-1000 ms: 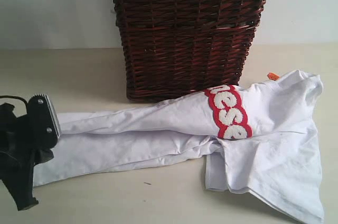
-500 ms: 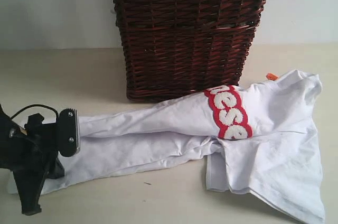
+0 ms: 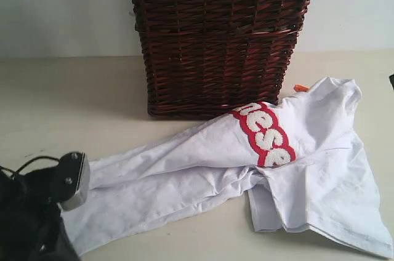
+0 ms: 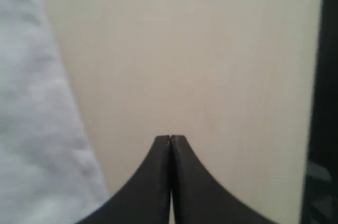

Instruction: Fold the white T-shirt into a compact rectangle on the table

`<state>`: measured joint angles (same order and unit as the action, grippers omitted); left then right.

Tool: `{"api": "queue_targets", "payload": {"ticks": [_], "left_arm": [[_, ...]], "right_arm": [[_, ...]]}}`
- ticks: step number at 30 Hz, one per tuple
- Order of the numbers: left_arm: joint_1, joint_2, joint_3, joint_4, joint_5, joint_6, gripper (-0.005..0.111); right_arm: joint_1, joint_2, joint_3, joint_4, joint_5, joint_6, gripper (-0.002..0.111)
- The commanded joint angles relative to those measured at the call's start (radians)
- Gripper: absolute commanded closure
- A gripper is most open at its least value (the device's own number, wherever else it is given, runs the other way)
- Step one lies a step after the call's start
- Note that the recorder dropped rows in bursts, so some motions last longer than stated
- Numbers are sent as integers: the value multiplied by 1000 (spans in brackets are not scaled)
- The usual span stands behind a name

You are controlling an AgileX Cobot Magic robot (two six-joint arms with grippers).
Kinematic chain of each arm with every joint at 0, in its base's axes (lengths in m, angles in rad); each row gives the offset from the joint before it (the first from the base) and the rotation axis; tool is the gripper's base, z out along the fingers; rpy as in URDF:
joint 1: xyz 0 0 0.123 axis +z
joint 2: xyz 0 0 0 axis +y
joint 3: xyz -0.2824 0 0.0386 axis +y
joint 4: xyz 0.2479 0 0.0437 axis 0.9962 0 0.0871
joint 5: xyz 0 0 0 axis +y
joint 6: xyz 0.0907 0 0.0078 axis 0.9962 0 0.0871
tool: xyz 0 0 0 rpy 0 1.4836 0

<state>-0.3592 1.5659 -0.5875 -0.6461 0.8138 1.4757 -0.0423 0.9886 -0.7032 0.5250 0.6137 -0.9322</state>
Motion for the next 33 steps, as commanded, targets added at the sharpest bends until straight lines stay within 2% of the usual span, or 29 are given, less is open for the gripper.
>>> {"api": "queue_targets", "payload": {"ticks": [1, 4, 9, 14, 19, 22, 27, 31, 33], "left_arm": [[0, -18, -49, -143, -261, 28, 107], [0, 43, -58, -167, -307, 146, 107], [0, 146, -58, -166, -254, 257, 107], [0, 166, -58, -105, -204, 254, 107], [0, 164, -52, -102, -49, 232, 107], [0, 162, -39, -106, -11, 195, 107], [0, 87, -53, -156, -100, 186, 107], [0, 15, -76, -363, -275, 186, 107], [0, 36, -76, -411, -313, 266, 107]], "right_arm": [[-3, 35, 1, 17, 71, -87, 108], [-3, 36, 1, 90, 69, -89, 108], [-3, 36, 1, 108, 73, -94, 108], [-3, 36, 1, 113, 73, -94, 108], [-3, 36, 1, 113, 68, -96, 108], [-3, 36, 1, 129, 69, -96, 108], [-3, 36, 1, 138, 69, -96, 108], [-3, 36, 1, 138, 69, -165, 108], [-3, 38, 1, 140, 69, -165, 108]]}}
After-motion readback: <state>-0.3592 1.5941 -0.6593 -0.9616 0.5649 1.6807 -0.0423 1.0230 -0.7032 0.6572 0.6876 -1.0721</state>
